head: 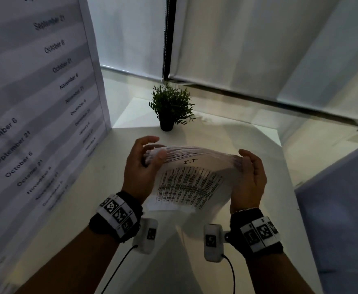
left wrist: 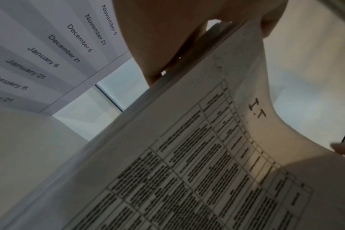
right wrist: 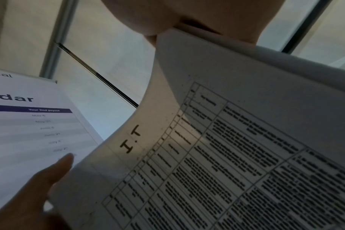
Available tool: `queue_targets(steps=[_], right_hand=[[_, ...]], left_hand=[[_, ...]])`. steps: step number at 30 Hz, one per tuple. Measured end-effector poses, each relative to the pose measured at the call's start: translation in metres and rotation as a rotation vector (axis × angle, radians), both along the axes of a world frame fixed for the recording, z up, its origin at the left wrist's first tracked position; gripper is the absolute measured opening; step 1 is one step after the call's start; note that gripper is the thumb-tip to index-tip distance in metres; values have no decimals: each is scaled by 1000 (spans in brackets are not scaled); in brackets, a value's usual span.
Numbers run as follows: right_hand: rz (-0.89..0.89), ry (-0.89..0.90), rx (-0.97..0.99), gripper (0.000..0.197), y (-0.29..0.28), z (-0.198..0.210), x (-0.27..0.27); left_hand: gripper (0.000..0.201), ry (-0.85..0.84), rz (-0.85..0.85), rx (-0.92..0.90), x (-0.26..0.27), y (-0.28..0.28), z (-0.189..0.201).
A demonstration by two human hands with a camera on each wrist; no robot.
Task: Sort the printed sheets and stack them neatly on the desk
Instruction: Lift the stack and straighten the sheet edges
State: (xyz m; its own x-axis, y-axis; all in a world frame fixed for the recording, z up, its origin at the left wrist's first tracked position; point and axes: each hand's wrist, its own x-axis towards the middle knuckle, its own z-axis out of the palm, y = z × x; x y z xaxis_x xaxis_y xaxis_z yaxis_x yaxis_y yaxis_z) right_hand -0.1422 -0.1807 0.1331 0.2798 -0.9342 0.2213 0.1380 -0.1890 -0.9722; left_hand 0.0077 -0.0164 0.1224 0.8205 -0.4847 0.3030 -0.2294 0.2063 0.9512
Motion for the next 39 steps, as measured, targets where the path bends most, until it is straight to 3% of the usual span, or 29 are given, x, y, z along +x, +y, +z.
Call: queue_targets(steps=[4,7,9,11,13,15,18,23,26,29,32,34,35,37,39], right_hand=[[-5,14,-22,17,3,1,2],[74,30,-29,24,5,5,0],[135,129,-36,61,7,-1,-3],[138,181,-7,73,6,-9,-6],[151,179,31,58,1,-16,-7],[185,161,59,41,-1,-19,-6],[230,121,61,32,-3,-16,-8],[293,257,122,33,4,-36,-15],[274,306,154,27,3,-44,-14],[247,320,152,24,1,-45,-13],[292,407,49,9,3,-33,-9],[334,484,-179,16,5,-15,-5],[360,505,-361,18,6,-5,-2],[411,531,-682,18,5,14,6],[342,575,-782,24,0,23,12]], left_hand=[[14,-110,102,29,0,-9,4],[24,-89,150,14,-1,-13,9],[37,-70,65,34,0,-10,7],[63,-32,-82,68,2,-5,1],[71,-27,-122,139,3,-1,-8],[46,-70,-77,216,2,0,-9],[22,-87,-14,193,0,0,-8],[33,124,-109,226,-5,5,-18],[47,-3,-50,277,0,6,-7],[63,-219,-19,359,5,5,28],[76,-775,38,701,2,-1,65],[88,-995,-18,887,-1,-7,84],[84,-1031,-70,955,-3,-9,90],[47,-1046,-126,989,-3,-14,97],[22,-898,-148,877,2,-13,99]])
